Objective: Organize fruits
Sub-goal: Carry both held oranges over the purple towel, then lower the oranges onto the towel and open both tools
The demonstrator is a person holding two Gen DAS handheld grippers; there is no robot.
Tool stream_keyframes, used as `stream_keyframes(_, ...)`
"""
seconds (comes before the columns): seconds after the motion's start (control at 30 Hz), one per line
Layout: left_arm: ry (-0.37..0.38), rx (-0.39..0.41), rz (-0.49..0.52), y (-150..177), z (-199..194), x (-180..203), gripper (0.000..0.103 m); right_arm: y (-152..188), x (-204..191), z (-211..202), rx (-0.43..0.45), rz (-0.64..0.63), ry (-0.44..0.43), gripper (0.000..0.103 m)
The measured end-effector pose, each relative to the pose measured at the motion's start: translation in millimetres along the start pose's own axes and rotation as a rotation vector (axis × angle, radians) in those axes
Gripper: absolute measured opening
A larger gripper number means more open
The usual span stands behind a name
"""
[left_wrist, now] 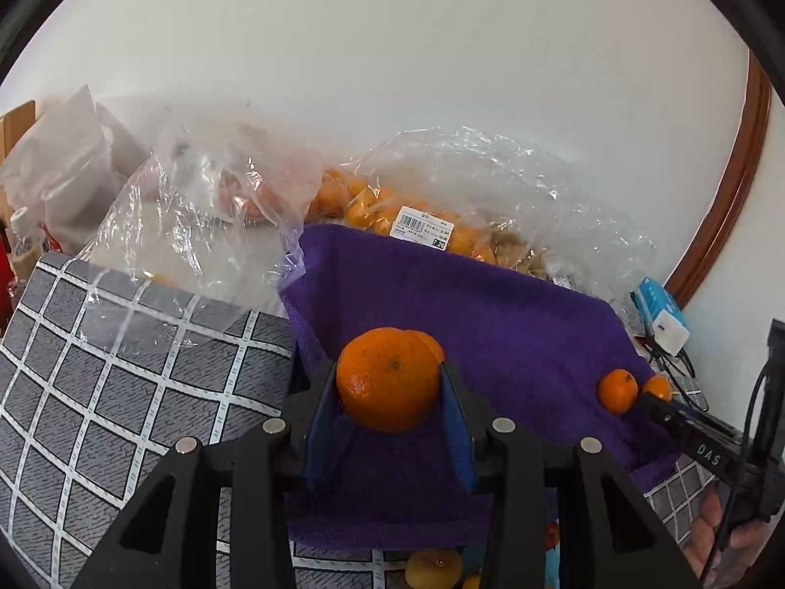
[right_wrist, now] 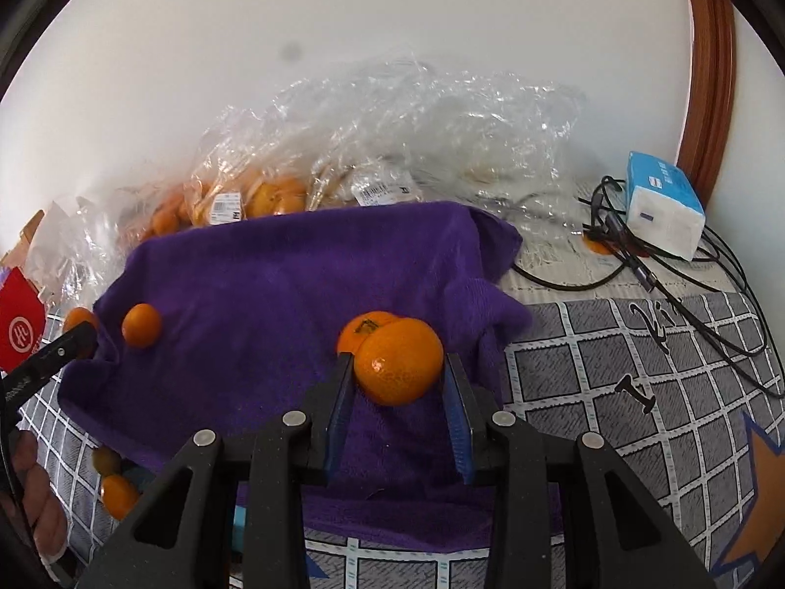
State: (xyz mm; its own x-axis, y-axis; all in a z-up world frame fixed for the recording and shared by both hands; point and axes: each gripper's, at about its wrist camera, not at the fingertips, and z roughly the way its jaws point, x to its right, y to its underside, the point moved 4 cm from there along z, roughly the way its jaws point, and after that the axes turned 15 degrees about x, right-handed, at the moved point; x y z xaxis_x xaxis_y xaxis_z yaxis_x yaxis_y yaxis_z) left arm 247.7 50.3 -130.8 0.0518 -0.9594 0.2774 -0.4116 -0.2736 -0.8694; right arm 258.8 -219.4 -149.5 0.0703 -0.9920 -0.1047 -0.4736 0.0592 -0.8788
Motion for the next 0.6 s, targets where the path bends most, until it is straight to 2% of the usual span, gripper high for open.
stream_keyframes(0.13,-0.011,-0.012,0.019,3.7,4.3,-1.1,0.039,7.4,-0.1,7.9,-0.031,-0.008,-0.003,0.035)
stream_keyframes(0.27,0.005,-0.057,0.039,11.8,10.3,4.0,0.039,15.0,-0.1,15.4,-0.072,-0.02,0.003,0.034)
stream_keyframes(0.6,-0.004,-0.086,0.065,19.5,16.4,8.0,0.039,16.5,0.1,15.8,-0.071,-0.026,0.005,0.034)
